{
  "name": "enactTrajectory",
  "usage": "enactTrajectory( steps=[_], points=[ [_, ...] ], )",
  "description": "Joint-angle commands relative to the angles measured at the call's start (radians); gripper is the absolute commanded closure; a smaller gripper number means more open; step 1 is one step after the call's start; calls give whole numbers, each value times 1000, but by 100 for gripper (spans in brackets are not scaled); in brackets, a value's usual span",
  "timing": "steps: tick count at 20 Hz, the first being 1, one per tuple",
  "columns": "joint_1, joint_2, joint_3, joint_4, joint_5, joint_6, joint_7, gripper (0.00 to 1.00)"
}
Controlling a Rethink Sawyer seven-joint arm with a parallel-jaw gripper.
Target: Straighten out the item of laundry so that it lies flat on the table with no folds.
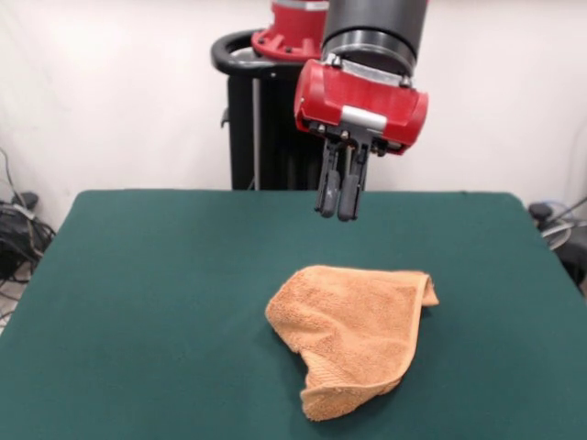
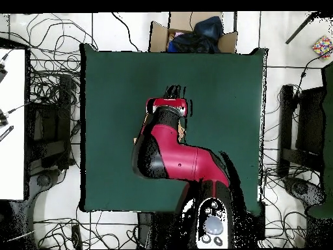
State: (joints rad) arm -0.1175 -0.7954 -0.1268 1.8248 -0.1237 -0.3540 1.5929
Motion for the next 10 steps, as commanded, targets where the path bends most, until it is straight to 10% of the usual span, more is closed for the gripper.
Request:
enactTrajectory(
  steps=[1,10],
  points=[
    [6,26,63,45,38,1,238,100],
    [11,25,56,40,24,28,212,100]
  ],
)
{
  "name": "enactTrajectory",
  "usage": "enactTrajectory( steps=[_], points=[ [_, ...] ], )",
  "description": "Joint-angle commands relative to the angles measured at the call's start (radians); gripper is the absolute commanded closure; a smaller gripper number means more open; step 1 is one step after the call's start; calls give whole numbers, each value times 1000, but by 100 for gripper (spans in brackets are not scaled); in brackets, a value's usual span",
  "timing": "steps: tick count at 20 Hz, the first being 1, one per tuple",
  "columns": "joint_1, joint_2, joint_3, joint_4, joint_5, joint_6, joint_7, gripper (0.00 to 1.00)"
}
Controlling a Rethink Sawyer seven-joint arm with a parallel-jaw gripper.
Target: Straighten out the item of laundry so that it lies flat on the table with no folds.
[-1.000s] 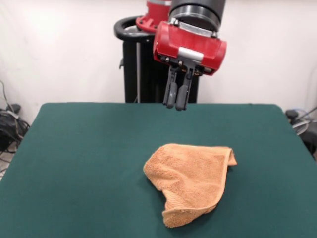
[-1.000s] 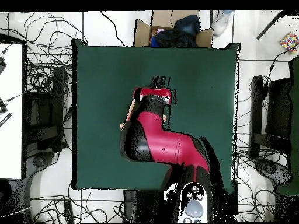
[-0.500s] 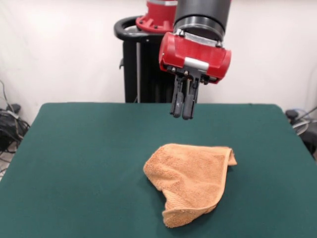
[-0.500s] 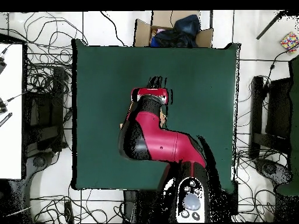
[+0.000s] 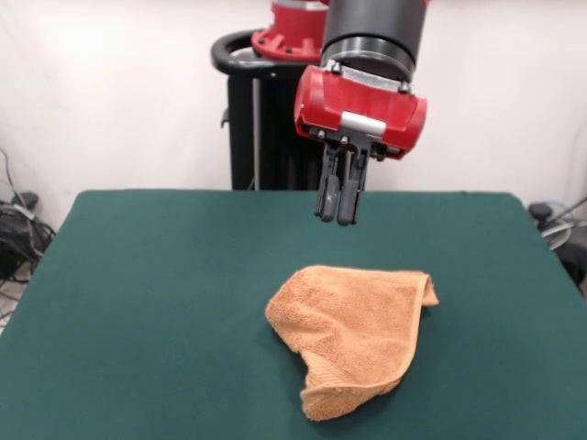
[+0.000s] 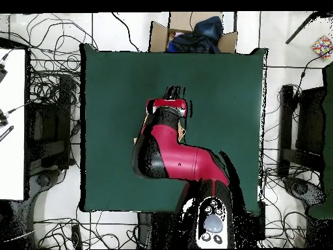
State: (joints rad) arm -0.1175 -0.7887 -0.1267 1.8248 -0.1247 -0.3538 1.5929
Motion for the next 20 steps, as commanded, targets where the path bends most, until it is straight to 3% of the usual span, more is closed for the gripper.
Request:
enactTrajectory(
  steps=[1,20],
  points=[
    [11,19,56,40,25,28,211,100],
    [17,13,46,44,14,23,201,100]
  ],
)
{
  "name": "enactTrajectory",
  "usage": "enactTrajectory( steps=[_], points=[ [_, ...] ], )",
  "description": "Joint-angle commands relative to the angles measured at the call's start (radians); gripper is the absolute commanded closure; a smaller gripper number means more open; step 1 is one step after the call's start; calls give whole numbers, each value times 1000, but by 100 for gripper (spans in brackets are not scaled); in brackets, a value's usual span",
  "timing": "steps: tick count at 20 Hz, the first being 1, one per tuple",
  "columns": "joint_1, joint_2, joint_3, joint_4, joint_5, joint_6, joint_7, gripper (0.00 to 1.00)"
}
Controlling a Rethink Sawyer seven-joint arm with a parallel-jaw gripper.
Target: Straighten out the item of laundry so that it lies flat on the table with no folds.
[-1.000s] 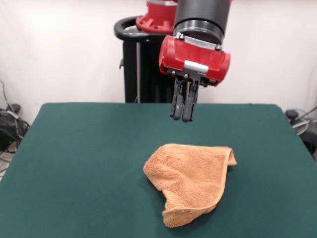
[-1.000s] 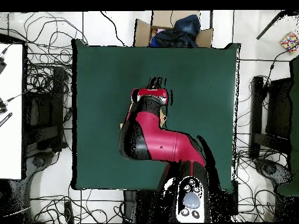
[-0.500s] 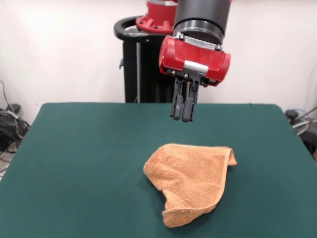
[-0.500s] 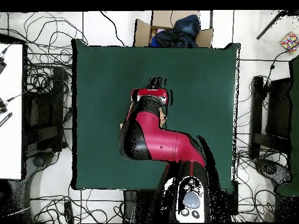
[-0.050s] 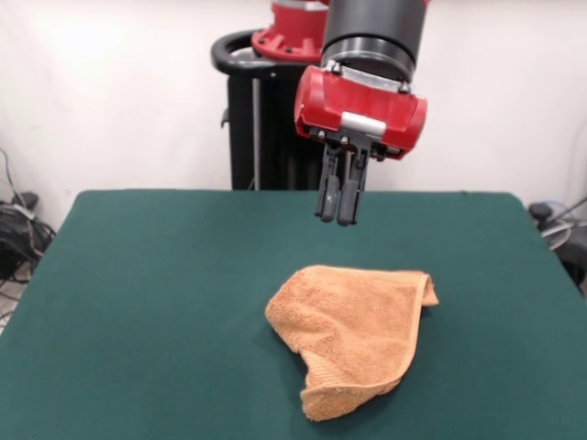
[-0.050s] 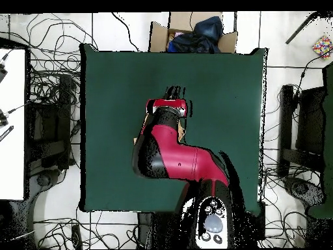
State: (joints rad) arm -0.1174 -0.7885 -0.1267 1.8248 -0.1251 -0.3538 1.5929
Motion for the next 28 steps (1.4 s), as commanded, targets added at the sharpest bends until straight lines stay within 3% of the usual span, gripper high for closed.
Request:
enactTrajectory(
  steps=[1,20,21,28],
  points=[
    [18,13,46,44,14,25,200,100],
    [15,11,50,44,1,31,192,100],
    [14,11,51,44,-1,33,191,0],
    [18,11,44,46,-4,44,180,0]
  ],
)
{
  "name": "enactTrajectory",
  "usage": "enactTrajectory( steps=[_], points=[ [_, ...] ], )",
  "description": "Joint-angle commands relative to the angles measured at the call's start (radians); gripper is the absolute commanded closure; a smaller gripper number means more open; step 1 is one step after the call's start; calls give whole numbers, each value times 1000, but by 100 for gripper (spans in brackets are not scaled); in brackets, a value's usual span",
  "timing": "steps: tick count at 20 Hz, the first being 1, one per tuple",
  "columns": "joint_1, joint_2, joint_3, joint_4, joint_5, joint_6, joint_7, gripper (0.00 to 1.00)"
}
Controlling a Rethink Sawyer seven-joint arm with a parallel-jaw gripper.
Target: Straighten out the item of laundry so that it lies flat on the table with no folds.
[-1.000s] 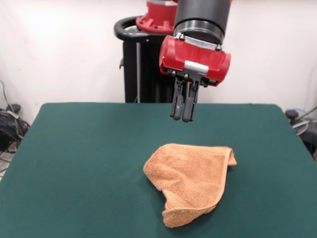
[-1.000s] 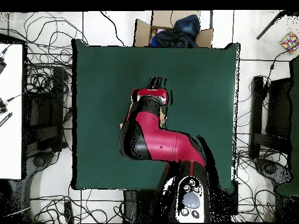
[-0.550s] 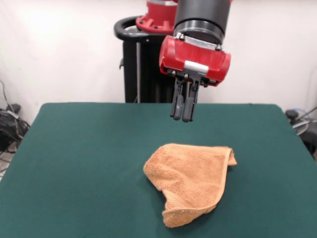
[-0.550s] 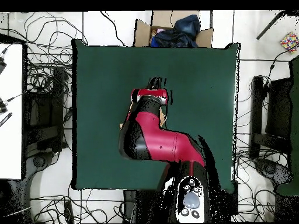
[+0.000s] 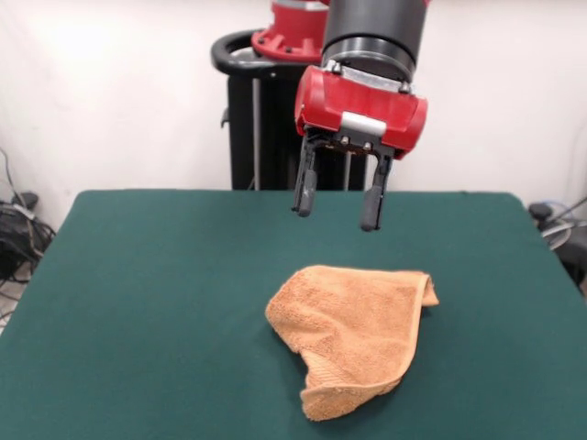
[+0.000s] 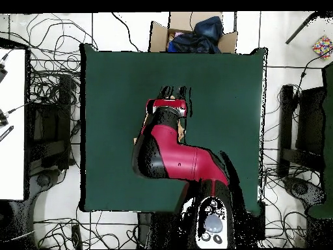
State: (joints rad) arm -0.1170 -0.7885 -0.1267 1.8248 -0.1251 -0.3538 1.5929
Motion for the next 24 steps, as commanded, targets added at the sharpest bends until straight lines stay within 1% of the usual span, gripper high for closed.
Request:
enactTrajectory(
  steps=[1,14,15,24],
  points=[
    [18,11,44,45,-4,44,179,0],
    [17,0,48,37,-8,64,170,0],
    [17,0,48,37,-8,65,170,100],
    [16,-1,50,39,-9,70,169,100]
  ],
)
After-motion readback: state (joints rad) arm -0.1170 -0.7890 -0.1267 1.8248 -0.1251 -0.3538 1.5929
